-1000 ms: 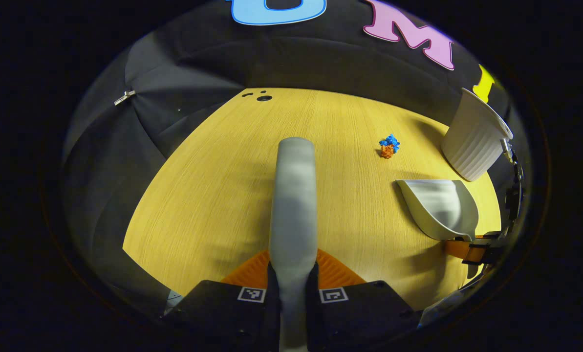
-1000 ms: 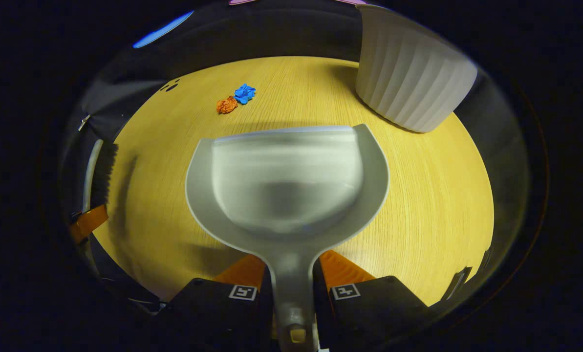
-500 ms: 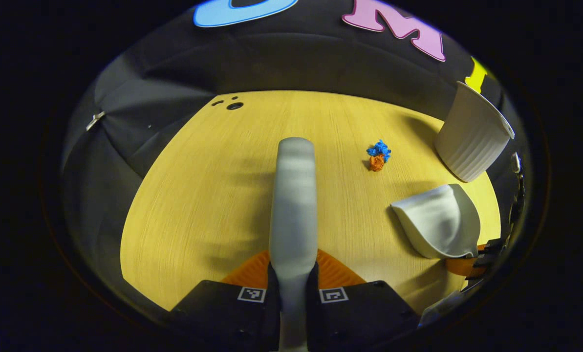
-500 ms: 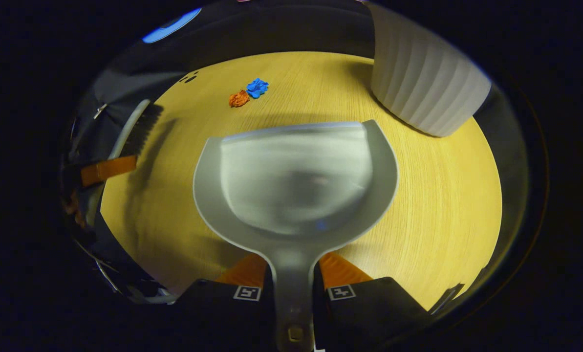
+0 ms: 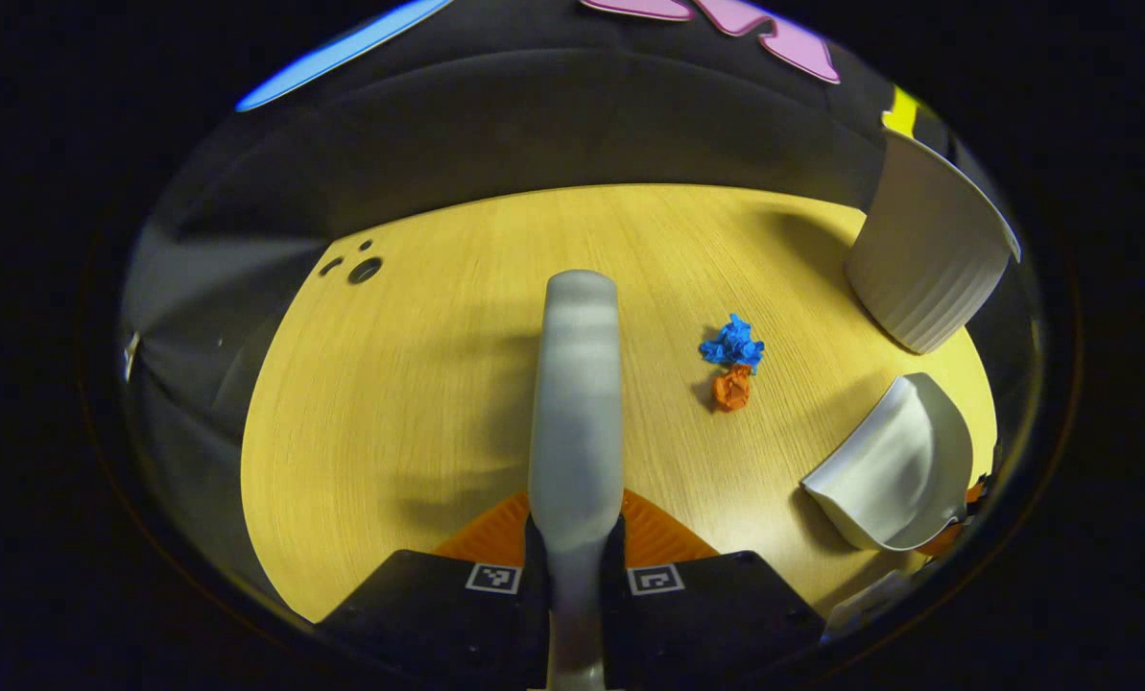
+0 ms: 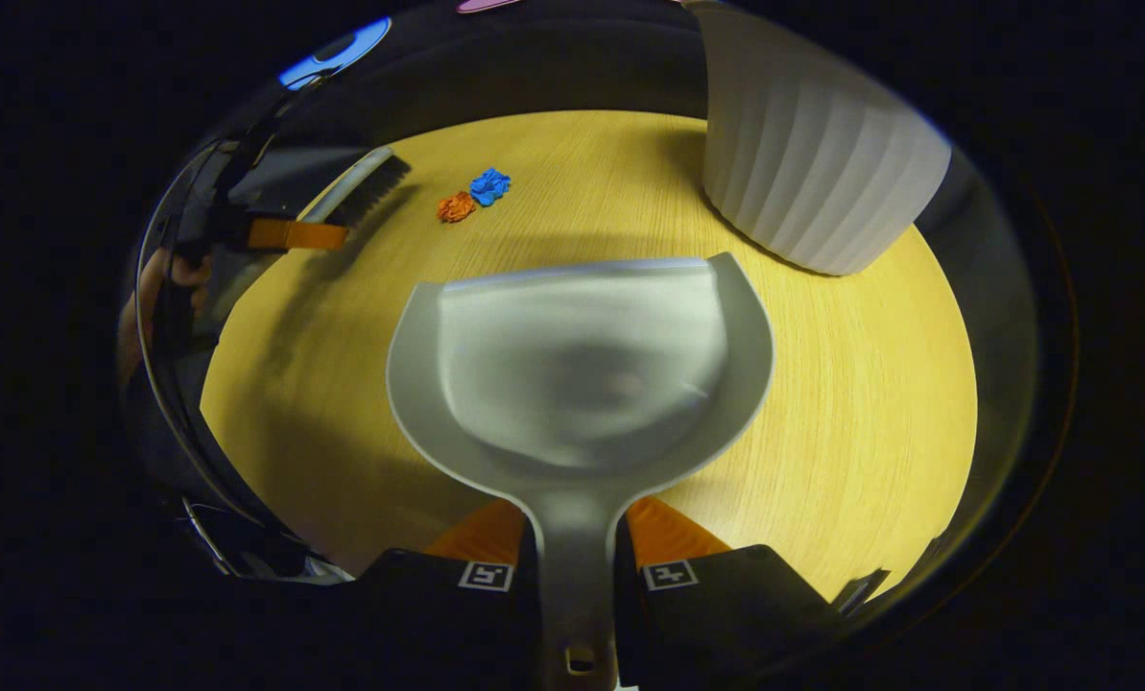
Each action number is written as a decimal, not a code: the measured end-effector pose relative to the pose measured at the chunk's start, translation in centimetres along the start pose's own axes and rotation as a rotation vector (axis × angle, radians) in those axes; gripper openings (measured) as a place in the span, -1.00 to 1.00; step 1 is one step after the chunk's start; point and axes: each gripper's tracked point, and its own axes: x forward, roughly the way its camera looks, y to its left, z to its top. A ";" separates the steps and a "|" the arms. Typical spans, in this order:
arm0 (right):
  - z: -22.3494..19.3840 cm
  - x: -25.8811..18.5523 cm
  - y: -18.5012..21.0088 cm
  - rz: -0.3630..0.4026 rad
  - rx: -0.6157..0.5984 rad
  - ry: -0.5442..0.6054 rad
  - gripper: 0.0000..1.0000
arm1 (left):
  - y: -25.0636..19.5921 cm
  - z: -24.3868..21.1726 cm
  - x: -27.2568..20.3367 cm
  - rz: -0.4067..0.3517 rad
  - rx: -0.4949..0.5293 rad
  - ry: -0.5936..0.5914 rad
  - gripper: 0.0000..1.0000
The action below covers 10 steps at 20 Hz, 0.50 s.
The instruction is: Pick up the small broom and dustpan from the desktop, sweep the trash into the dustpan with the broom, and then empty the trash into the garbage bin.
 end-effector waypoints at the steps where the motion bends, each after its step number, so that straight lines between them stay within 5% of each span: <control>1: 0.0 -0.1 -0.2 0.002 -0.004 0.001 -0.32 | -0.2 0.7 0.8 -0.003 0.034 0.007 -0.48; 10: 0.3 0.1 -0.8 0.018 -0.047 0.016 -0.31 | -5.3 4.3 5.0 -0.149 0.304 0.022 -0.48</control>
